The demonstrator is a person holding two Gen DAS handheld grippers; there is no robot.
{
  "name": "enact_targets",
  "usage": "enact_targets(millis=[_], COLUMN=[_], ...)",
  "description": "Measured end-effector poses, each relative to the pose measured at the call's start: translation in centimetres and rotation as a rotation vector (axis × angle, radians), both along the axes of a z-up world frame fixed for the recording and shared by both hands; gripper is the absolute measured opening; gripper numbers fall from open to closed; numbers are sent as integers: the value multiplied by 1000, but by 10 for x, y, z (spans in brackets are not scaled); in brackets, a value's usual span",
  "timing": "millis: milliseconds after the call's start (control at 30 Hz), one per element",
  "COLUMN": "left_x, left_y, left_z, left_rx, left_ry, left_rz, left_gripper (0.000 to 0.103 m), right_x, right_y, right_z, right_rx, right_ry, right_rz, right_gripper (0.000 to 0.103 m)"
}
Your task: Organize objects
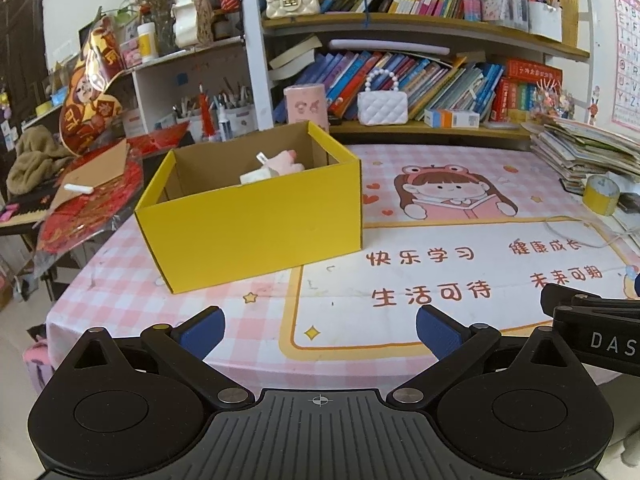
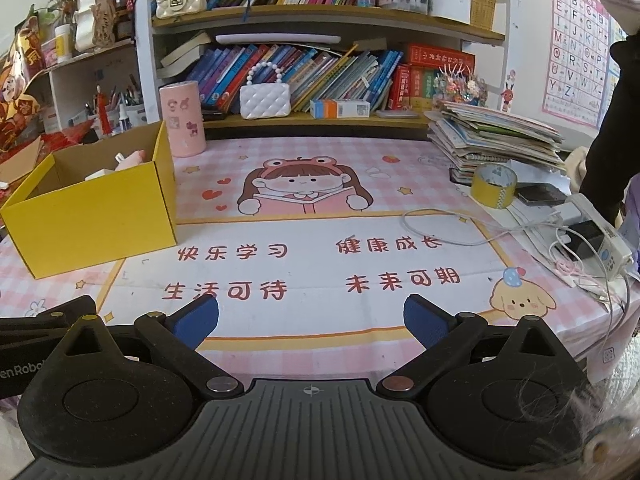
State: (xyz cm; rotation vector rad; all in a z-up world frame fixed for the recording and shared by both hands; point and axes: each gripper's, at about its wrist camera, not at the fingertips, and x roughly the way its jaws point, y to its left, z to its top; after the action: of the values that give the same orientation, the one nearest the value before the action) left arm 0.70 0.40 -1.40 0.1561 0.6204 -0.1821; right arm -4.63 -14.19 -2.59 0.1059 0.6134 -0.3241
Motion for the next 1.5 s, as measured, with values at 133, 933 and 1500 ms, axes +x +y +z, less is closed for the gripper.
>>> enact_targets(millis=[133, 933, 1500], left_x=[0, 0, 7], left_y=[-1, 1, 2], left_z=[-1, 2, 2], left_rx=[9, 20, 14], left_ry=[-1, -23, -25], left_rz=[14, 30, 28], left_gripper=[103, 103, 103], right_x=[0, 4, 9], right_y=[2, 9, 11], right_z=[1, 4, 7], right_rx=[-8, -28, -53], right_ry=[-1, -13, -21], right_rz=[9, 27, 31], right_gripper=[100, 100, 100])
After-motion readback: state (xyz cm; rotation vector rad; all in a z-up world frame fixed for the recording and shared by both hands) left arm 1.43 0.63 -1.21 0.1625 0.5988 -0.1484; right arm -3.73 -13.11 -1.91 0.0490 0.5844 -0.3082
